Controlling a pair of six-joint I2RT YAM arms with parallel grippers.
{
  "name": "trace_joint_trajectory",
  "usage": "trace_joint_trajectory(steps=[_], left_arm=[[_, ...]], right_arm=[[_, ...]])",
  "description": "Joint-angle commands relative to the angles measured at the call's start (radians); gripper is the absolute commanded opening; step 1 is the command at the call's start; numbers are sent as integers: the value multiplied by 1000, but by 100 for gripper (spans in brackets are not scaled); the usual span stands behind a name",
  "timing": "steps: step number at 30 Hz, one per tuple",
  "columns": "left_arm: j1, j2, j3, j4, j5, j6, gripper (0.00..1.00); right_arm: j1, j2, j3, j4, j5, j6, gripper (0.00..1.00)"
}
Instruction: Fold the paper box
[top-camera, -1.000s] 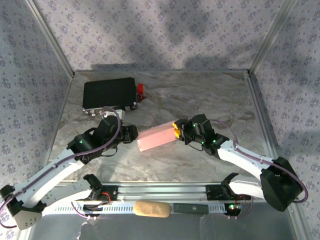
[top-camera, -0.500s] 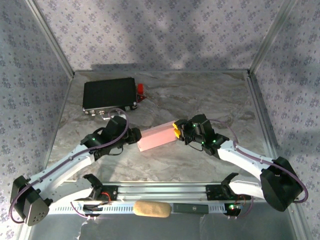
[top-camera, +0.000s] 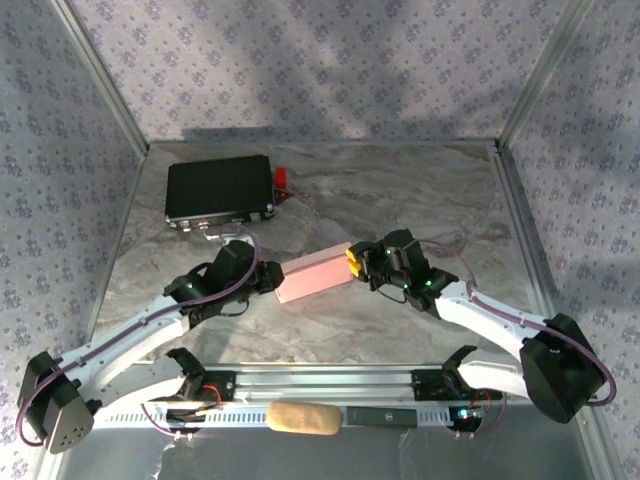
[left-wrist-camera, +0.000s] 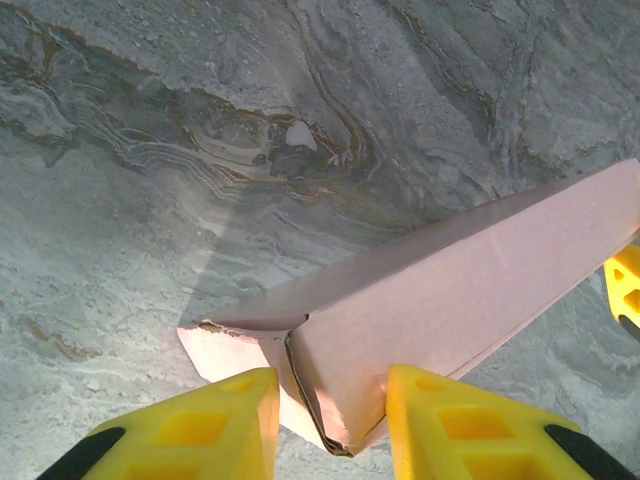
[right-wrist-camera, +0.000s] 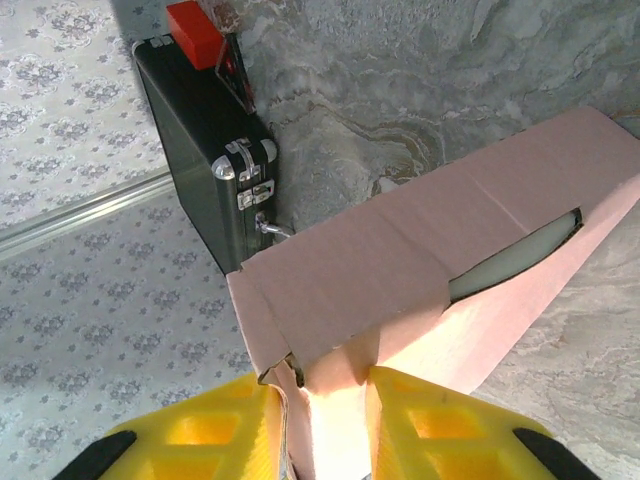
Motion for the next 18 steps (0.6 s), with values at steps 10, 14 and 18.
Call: trace_joint_trajectory(steps=[10, 14, 18], left_arm=[[-59, 35, -76, -27, -53, -23, 18], [-95, 51, -32, -24, -66, 1, 18], [-178, 79, 14, -6, -116, 29, 17]], right_arm=[[-9, 78, -51, -243, -45, -52, 15], [-24, 65, -41, -287, -48, -93, 13], [-66, -37, -61, -365, -26, -200, 15]])
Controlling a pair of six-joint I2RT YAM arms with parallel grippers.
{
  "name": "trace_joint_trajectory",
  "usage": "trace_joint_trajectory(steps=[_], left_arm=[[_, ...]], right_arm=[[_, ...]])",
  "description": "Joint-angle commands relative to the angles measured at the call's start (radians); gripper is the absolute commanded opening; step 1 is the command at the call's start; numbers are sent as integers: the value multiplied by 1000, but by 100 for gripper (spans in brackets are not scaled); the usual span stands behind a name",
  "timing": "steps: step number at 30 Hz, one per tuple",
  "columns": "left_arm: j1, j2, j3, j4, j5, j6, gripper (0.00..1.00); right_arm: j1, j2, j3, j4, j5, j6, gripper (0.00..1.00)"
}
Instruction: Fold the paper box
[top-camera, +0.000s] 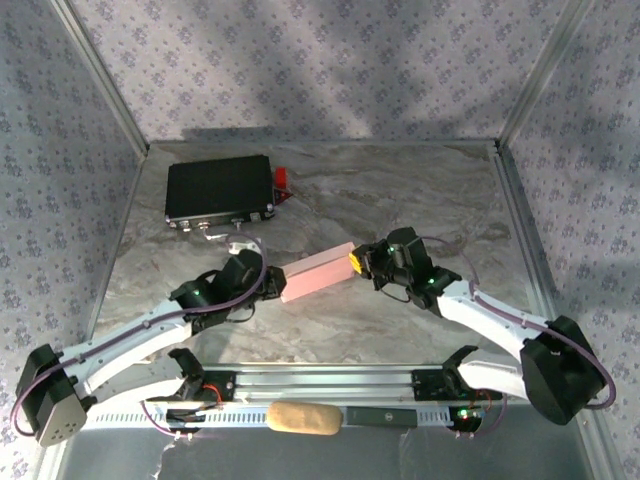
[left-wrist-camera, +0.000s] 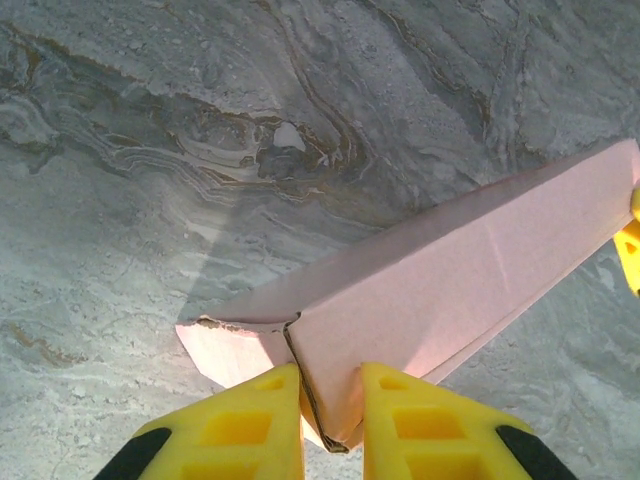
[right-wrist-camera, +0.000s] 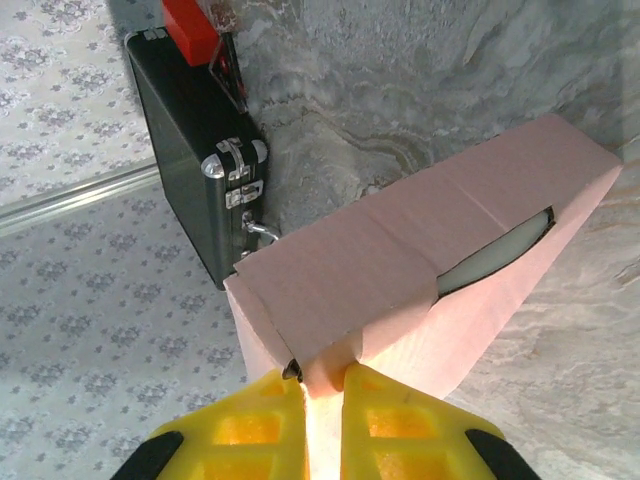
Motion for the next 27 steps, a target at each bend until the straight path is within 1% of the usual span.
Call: trace_joint_trajectory(steps=[1, 4, 6, 8, 10, 12, 14, 16, 17, 18, 19, 20, 21, 22, 23, 24, 25, 26, 27], left_arm=[[-84, 55, 26, -34, -11, 42, 17], [-179, 101, 39, -38, -85, 21, 18], [-244, 144, 35, -29, -135, -5, 18], [-280, 193, 19, 23, -148, -28, 20], [-300, 255, 20, 62, -156, -42, 21], [-307, 306, 44, 69, -169, -43, 24], [-311, 313, 87, 39, -194, -25, 27], [-313, 283, 132, -15, -225, -6, 31], [-314, 253, 150, -50, -250, 4, 35], [-304, 215, 159, -80, -273, 11, 41], [-277, 182, 155, -90, -260, 21, 45], [-222, 131, 137, -84, -213, 37, 47], [-140, 78, 108, -63, -114, 53, 61], [-55, 39, 82, -43, -19, 75, 99], [45, -1, 62, -49, 55, 101, 100], [131, -33, 62, -98, 64, 118, 100], [200, -55, 71, -147, 55, 138, 100], [273, -79, 81, -185, 49, 183, 100], [333, -103, 85, -209, 27, 220, 100]], right_arm=[[-31, -58, -76, -320, 25, -134, 17], [-41, -218, -114, -449, 109, -226, 24], [-45, -323, -153, -524, 147, -253, 28], [-49, -401, -198, -565, 172, -258, 31], [-63, -451, -257, -562, 172, -250, 31], [-85, -460, -310, -485, 122, -236, 34], [-103, -457, -275, -482, 113, -286, 38], [-97, -454, -157, -586, 177, -394, 48], [-92, -450, -81, -665, 222, -442, 57], [-98, -441, -25, -750, 234, -500, 66], [-119, -433, 9, -746, 235, -579, 93], [-157, -415, 44, -733, 229, -668, 99], [-191, -393, 67, -724, 228, -736, 99], [-224, -364, 89, -720, 232, -792, 99], [-259, -328, 124, -731, 280, -829, 99], [-280, -305, 160, -741, 358, -856, 99], [-286, -292, 187, -766, 410, -863, 99], [-287, -288, 210, -756, 511, -899, 99], [-286, -296, 204, -720, 576, -949, 99]])
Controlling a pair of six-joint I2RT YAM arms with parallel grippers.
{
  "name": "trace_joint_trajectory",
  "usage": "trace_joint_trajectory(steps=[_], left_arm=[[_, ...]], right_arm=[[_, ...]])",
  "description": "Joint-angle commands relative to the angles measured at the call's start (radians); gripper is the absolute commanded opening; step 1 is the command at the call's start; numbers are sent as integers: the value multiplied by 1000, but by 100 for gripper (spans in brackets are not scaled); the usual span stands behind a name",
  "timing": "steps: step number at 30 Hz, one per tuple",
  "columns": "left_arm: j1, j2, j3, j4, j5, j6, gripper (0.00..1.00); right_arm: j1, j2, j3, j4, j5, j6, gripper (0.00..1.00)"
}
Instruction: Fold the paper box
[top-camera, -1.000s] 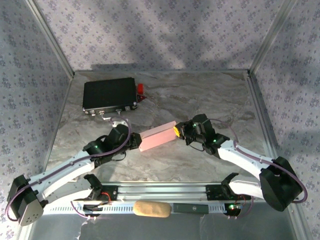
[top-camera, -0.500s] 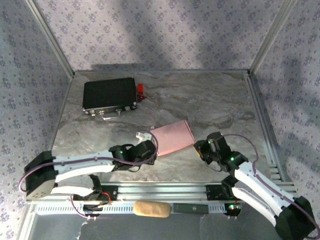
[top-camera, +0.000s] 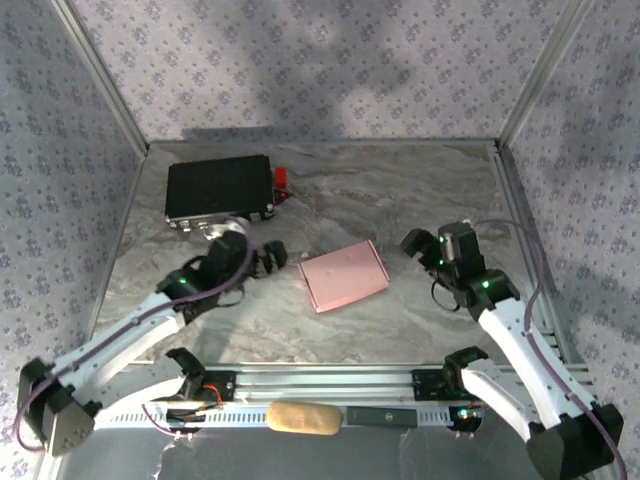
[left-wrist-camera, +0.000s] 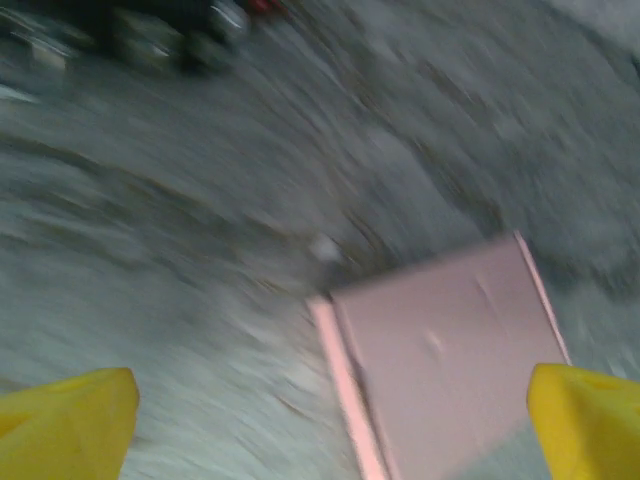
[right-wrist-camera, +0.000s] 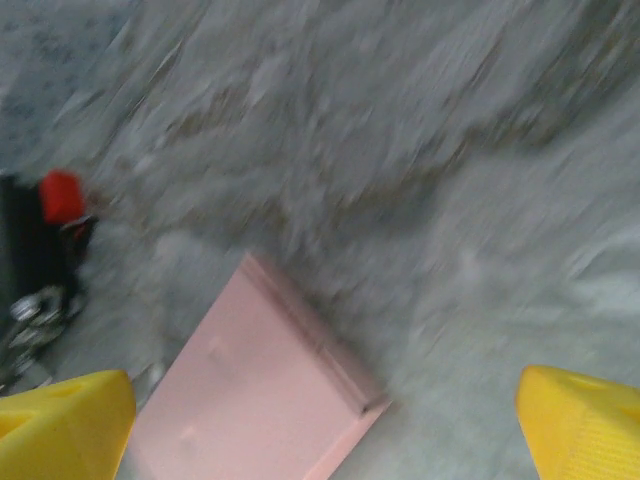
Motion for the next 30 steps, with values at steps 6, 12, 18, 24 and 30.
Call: trace_joint_trajectory(steps=[6, 12, 18, 24, 30], left_arm=[[201, -203, -73, -194, -614, 159, 100], [277, -229, -358, 348, -494, 626, 100], [446, -78, -507, 761, -239, 782, 100], [556, 172, -466, 935, -128, 812, 100], [563, 407, -379, 1112, -61, 858, 100]], right_arm=[[-87, -2, -260, 620, 294, -683, 99], [-196, 180, -410, 988, 205, -764, 99], [-260, 354, -489, 1301, 152, -833, 99], [-267, 450, -436, 1323, 183, -862, 99], [-333, 607, -468, 1529, 90, -849, 99]])
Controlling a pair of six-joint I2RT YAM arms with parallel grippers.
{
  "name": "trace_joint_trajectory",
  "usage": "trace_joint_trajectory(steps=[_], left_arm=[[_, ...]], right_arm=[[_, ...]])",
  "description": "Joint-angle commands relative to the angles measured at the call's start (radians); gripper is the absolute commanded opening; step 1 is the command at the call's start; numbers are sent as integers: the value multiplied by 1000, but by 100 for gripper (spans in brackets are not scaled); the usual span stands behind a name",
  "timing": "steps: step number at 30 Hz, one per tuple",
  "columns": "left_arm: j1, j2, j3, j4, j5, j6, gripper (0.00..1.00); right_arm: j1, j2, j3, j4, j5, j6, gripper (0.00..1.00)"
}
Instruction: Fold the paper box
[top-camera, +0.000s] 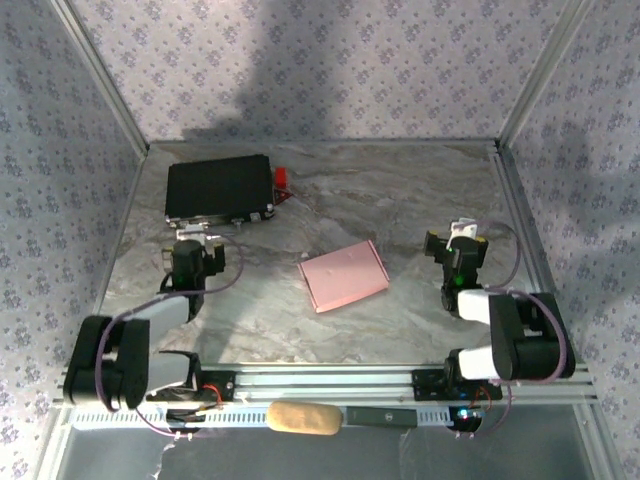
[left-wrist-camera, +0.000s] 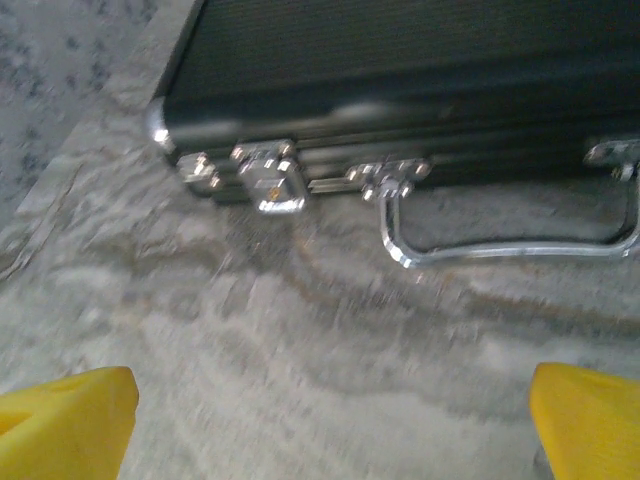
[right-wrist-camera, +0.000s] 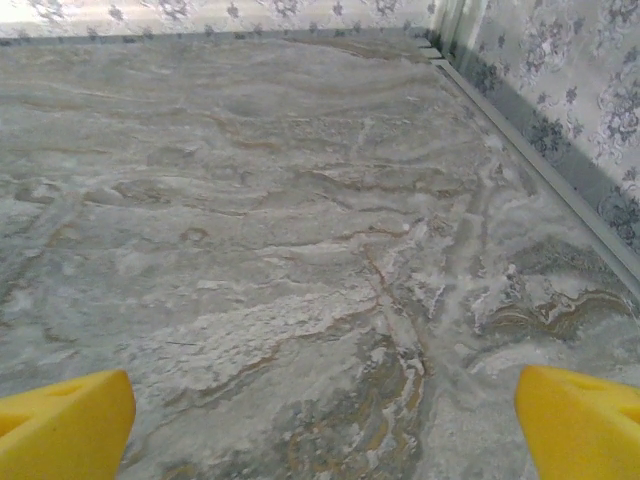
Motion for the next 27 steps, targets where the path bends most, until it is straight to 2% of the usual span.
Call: trace_joint_trajectory(steps=[1, 4, 5, 6, 7, 8, 9, 10, 11, 12, 13, 14, 15, 17, 27], left_arm=[[6, 82, 53, 214, 71, 49, 100], [15, 188, 34, 362, 99, 61, 100], [15, 214, 12, 445, 85, 63, 100], [34, 209, -17, 460, 95, 30, 100], [65, 251, -48, 554, 148, 12, 100], [67, 304, -65, 681, 143, 19, 100], [66, 297, -61, 673, 143, 18, 100], [70, 244, -23, 511, 148, 2, 100], [83, 244, 16, 433, 169, -4, 100], [89, 288, 57, 426, 134, -17, 100], [104, 271, 96, 318, 144, -42, 100], [126, 258, 93, 295, 177, -58, 100], [129, 278, 71, 372, 178, -56, 100], [130, 259, 84, 316, 179, -60, 100], [129, 265, 82, 331, 176, -59, 100]], right_arm=[[-30, 67, 11, 112, -42, -7, 99], [-46, 111, 10, 159, -49, 12, 99], [-49, 98, 25, 113, -52, 16, 99], [-48, 109, 40, 103, -50, 9, 99], [-40, 115, 56, 78, -42, 3, 99], [-34, 114, 79, 33, -35, 0, 99], [-25, 125, 87, 35, -26, -12, 99], [-19, 120, 93, 20, -12, -15, 99], [-17, 122, 91, 26, -10, -17, 99], [-12, 124, 93, 29, -2, -20, 99], [-8, 124, 96, 23, 4, -21, 99], [-8, 126, 95, 28, 5, -23, 99], [-9, 125, 95, 24, 5, -22, 99], [-8, 125, 95, 25, 7, -23, 99], [-6, 123, 93, 29, 10, -23, 99]])
